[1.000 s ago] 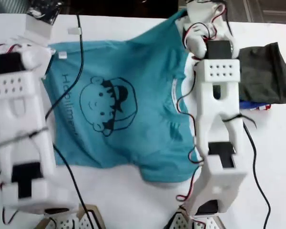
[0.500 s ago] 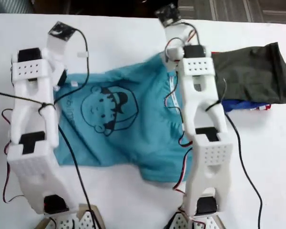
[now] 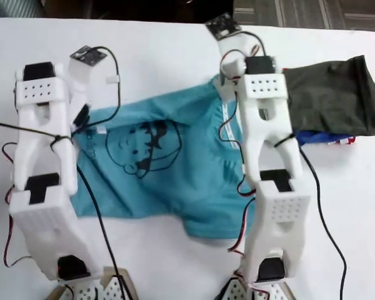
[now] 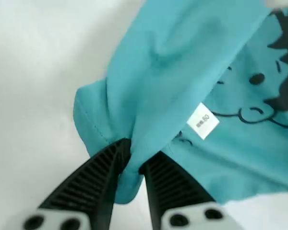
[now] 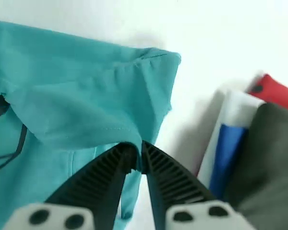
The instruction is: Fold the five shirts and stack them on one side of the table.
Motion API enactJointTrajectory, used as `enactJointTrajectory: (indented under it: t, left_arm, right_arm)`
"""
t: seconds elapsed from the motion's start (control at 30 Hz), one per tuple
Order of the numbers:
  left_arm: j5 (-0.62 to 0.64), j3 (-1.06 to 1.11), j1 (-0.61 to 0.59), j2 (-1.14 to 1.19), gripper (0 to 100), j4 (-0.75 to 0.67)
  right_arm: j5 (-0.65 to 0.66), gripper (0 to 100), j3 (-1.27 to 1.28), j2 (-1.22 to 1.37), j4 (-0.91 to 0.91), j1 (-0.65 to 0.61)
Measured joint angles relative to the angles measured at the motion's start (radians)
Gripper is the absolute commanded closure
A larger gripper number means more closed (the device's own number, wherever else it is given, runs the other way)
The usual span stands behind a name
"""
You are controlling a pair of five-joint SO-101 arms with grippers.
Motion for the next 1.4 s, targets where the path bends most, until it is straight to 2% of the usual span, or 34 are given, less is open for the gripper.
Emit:
enactJointTrajectory:
  t: [0.3,0.43,0.67,0.83,1.07,1.4]
  left_arm:
    - [-0.008,0.009,0.003,-0.153,97,0.133]
    - [-0.051,0.160,0.005,-0.255,97,0.132]
    - [-0.075,0.562,0.005,-0.497,97,-0.017]
    - [-0.087,0.770,0.018,-0.654,97,-0.054]
    - [-0.121,0.942,0.021,-0.766,97,-0.095]
    - [-0.121,1.212,0.020,-0.767,97,-0.364]
  right_arm:
    - [0.000,97.9,0.003,-0.236,0.258,0.025]
    - [0.000,97.9,0.144,-0.379,0.285,0.023]
    - [0.015,97.9,0.698,-0.776,0.103,0.023]
    - [0.035,98.0,1.102,-1.105,0.037,0.037]
    - [0.078,98.0,1.293,-1.425,0.078,0.060]
    - [0.135,98.0,1.603,-1.462,0.009,0.063]
